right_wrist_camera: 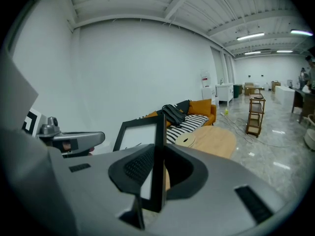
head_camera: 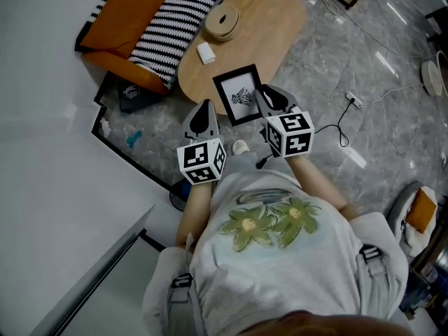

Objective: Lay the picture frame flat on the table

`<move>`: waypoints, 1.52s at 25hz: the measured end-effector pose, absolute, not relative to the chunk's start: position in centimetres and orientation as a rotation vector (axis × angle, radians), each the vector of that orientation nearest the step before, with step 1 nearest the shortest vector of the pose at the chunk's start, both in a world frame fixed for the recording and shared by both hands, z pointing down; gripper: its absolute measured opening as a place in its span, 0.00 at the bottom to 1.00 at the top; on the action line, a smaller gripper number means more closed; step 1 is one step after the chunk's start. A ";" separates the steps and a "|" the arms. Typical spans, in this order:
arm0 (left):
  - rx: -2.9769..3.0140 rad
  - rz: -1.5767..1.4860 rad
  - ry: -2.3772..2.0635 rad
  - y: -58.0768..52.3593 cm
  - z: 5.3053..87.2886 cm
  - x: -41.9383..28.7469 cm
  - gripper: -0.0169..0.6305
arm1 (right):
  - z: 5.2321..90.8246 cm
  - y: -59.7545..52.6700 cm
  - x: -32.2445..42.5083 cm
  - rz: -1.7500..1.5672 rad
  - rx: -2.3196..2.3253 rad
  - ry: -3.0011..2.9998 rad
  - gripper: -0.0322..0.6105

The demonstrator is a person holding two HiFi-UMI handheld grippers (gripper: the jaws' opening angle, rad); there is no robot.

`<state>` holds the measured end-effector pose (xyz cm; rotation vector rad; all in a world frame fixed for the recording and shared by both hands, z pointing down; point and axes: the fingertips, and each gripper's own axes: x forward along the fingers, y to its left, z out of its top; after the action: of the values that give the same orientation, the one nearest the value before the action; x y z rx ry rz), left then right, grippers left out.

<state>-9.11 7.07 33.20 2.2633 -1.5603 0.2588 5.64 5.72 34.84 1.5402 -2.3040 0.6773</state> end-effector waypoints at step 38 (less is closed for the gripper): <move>2.227 0.315 -1.510 3.3 36.1 -10.3 0.05 | 37.8 0.6 4.9 0.761 1.528 -2.248 0.16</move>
<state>-10.27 3.31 36.12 2.2272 -1.5100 0.3154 4.91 0.61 37.81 1.5278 -2.2484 0.7610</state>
